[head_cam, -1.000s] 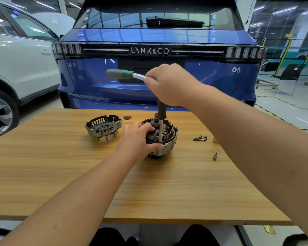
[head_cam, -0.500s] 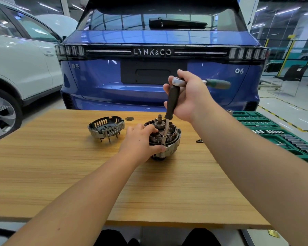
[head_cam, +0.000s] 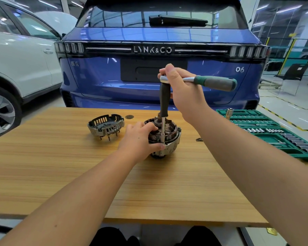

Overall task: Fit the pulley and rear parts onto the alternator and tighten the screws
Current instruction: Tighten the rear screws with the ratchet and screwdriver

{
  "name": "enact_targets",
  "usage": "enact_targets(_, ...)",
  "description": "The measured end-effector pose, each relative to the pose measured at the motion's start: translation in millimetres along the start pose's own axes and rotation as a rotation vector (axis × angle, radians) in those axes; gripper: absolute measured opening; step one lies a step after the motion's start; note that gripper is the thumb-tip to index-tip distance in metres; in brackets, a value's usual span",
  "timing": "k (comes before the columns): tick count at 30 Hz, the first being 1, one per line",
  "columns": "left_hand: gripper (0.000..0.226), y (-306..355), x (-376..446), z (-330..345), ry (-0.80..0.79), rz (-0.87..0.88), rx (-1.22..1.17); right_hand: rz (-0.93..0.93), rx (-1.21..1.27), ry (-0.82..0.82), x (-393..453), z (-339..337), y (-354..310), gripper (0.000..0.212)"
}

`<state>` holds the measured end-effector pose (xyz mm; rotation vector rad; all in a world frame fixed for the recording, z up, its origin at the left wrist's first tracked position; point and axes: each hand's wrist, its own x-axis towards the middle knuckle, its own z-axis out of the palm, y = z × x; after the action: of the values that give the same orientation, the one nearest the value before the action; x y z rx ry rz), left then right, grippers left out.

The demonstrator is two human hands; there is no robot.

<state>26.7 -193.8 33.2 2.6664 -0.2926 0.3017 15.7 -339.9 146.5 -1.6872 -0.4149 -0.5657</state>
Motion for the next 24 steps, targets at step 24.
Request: enact_targets(24, 0.069, -2.0, -1.1, 2.3, 0.016, -0.002, -0.019, 0.382, 0.632, -0.176, 14.3, -5.6, 11.9, 0.027)
